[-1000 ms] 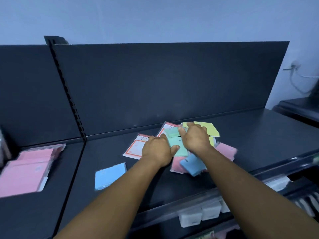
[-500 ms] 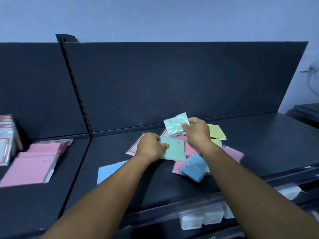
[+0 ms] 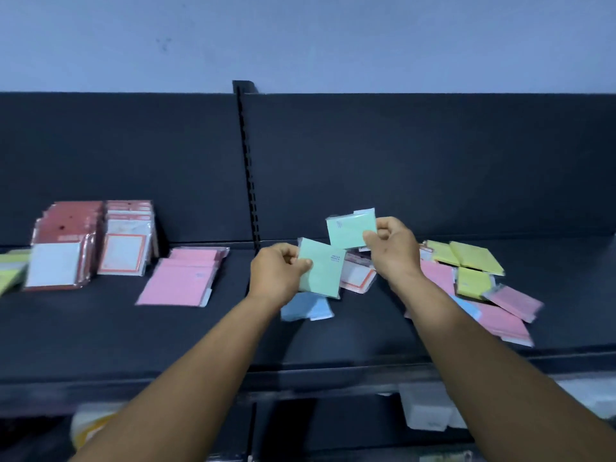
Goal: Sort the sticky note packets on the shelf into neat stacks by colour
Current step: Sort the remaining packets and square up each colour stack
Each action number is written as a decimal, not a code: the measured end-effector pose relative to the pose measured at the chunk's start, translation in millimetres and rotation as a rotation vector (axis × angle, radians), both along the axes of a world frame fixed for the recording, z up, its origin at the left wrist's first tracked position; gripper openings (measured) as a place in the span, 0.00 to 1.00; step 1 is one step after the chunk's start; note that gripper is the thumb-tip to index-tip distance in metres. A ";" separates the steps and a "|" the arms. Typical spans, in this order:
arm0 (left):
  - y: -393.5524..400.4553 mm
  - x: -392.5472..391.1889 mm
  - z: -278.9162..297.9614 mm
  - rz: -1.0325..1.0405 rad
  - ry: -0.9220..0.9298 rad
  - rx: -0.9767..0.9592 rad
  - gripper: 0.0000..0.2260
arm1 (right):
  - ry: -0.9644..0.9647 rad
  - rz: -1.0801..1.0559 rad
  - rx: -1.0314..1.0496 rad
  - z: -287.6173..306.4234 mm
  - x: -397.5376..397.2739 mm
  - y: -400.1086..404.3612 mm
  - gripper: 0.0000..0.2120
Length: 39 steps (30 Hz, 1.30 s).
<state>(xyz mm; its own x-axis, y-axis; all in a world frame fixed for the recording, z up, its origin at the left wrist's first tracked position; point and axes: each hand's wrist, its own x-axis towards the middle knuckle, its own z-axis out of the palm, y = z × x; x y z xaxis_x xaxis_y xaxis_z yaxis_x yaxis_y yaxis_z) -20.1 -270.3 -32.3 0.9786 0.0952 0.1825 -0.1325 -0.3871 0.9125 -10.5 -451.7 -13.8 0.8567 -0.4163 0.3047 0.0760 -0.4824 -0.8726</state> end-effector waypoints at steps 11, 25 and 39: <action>175.0 -46.2 0.1 0.210 -0.018 0.041 0.03 | 0.012 0.147 0.008 -10.4 -25.9 163.4 0.10; 379.3 -106.5 -2.6 0.428 0.019 0.001 0.04 | 0.063 0.324 -0.054 -13.8 -71.9 364.7 0.26; 513.0 -115.5 2.0 0.651 -0.007 -0.093 0.06 | 0.049 0.588 -0.101 -15.1 -45.8 525.1 0.21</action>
